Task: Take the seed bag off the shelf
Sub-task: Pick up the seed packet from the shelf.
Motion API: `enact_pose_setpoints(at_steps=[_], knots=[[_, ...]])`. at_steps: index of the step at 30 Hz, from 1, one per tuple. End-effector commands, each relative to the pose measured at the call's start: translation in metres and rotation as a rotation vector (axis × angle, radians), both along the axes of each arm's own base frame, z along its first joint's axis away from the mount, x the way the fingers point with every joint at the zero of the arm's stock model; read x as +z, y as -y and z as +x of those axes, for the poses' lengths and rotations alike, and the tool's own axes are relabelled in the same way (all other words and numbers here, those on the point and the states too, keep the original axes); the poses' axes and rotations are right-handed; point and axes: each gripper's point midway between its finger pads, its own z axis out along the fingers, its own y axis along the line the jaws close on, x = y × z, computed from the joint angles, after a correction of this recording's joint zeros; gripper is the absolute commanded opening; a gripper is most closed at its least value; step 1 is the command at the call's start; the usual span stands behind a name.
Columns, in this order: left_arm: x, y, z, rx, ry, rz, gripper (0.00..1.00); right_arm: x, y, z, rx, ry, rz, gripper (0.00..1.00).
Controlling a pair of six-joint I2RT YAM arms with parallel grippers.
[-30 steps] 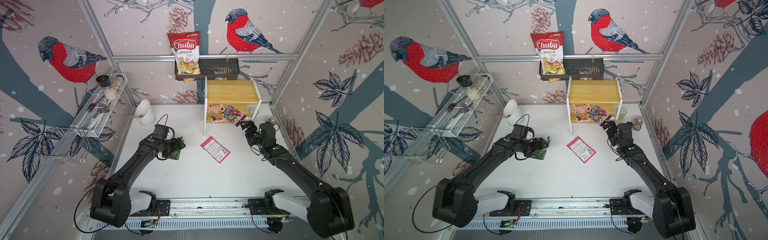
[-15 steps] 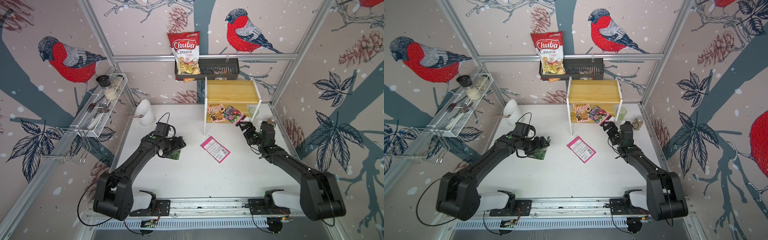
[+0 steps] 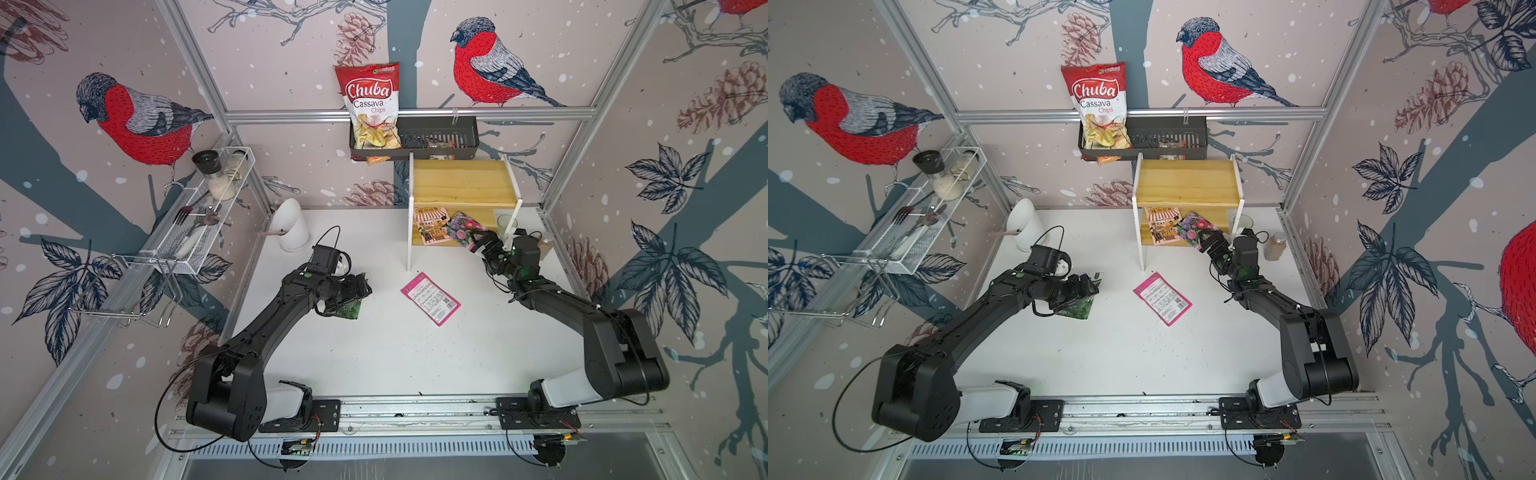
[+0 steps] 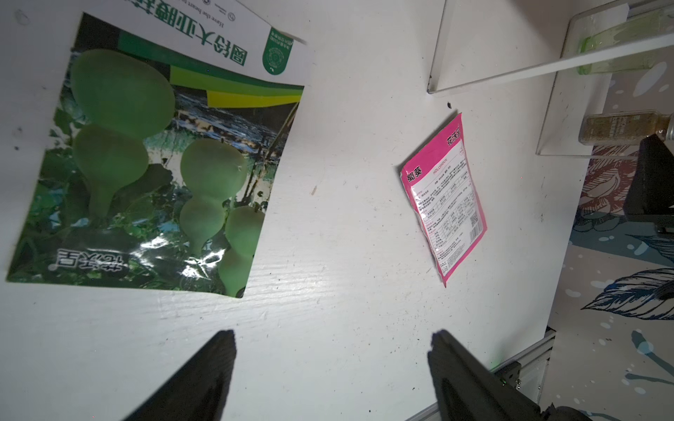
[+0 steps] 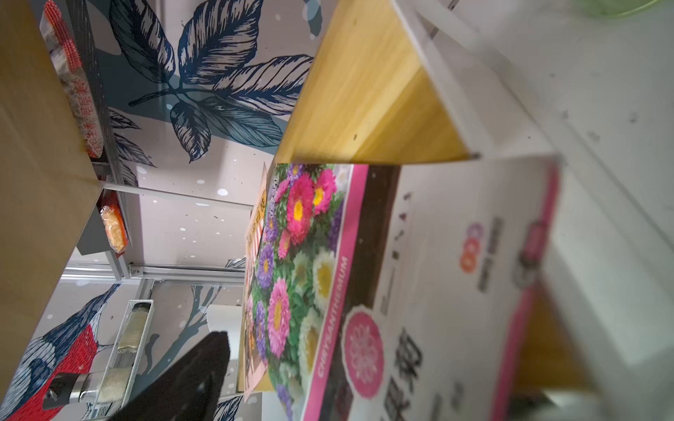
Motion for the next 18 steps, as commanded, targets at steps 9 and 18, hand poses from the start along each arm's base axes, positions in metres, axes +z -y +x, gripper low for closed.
enact_pose_setpoints(at_steps=[9, 18], knots=[[-0.002, -0.002, -0.004, 0.009, -0.007, 0.001, 0.87, 0.006, -0.011, 0.002, 0.038, 0.021, -0.005, 0.86], [-0.002, -0.002, -0.004, 0.037, -0.009, -0.015, 0.87, 0.010, -0.011, -0.013, 0.054, 0.011, 0.016, 0.74]])
